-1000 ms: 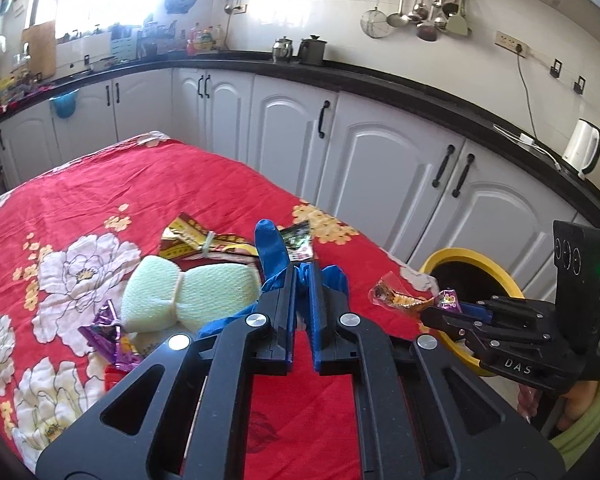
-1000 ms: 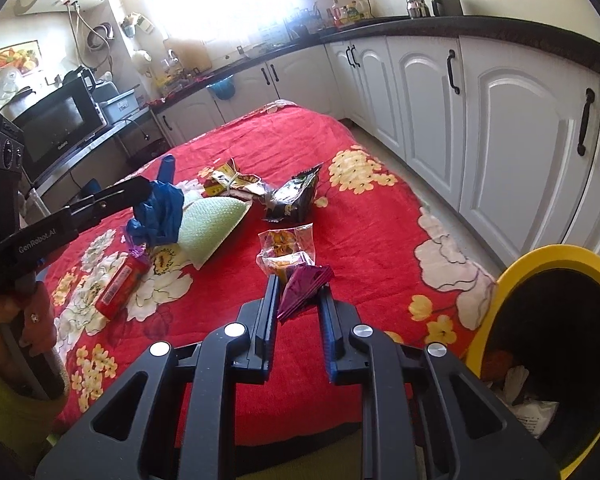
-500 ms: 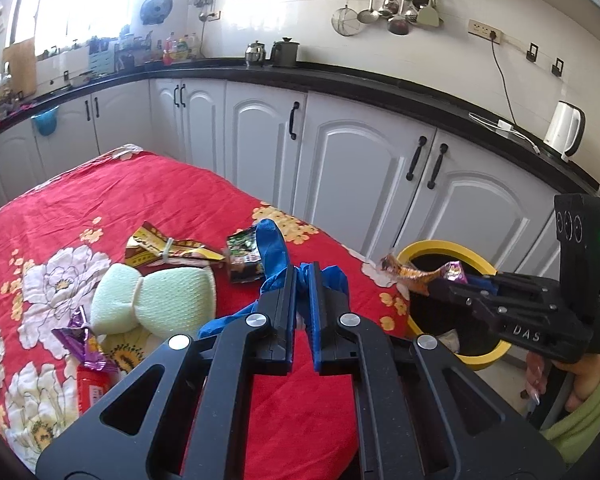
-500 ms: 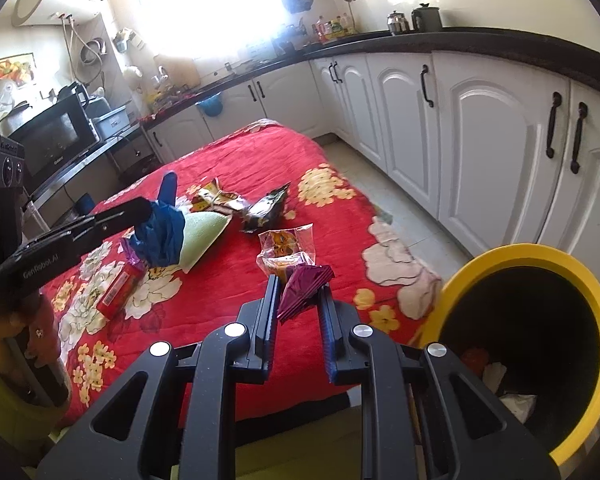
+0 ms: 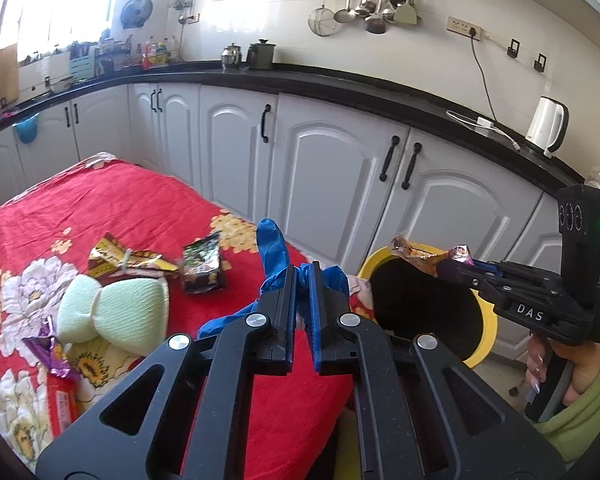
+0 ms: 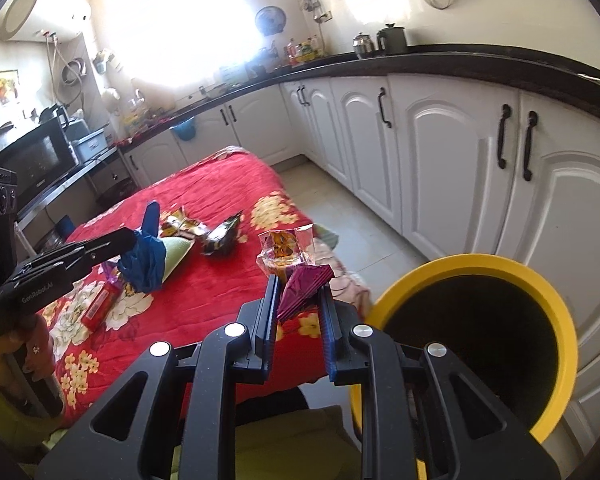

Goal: Collect trash
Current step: 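Carry the blue item and pink wrapper over the yellow bin with both tools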

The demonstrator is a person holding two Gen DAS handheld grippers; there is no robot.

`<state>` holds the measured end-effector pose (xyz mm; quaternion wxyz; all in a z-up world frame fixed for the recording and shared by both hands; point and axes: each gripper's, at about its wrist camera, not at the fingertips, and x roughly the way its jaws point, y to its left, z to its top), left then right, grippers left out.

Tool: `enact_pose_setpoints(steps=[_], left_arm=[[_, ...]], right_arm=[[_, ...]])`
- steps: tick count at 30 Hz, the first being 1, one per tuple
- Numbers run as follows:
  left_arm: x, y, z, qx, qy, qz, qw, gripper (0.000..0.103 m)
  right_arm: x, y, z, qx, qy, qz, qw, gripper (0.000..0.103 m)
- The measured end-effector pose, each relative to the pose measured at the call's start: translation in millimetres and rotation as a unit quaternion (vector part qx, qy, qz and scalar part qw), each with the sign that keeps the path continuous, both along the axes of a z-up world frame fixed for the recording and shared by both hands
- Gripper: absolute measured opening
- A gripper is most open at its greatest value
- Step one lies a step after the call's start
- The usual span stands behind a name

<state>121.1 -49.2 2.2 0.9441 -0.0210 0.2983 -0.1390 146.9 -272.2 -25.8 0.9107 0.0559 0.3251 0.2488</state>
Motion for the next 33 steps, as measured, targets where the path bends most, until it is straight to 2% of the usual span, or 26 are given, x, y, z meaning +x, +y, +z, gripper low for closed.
enact_pose_setpoints(steps=[24,33], left_arm=[[23,-89,3,-0.001,-0.009,-0.070,0.9975,0.002],[33,-117,-7,-0.002,0.001,-0.091,0.9959,0.002]], right_arm=[[-6,-86,-13,0.023,0.001,-0.094,0.995,0.018],[-7,-109,-27,0.007,0.004,-0.127,0.992,0.018]])
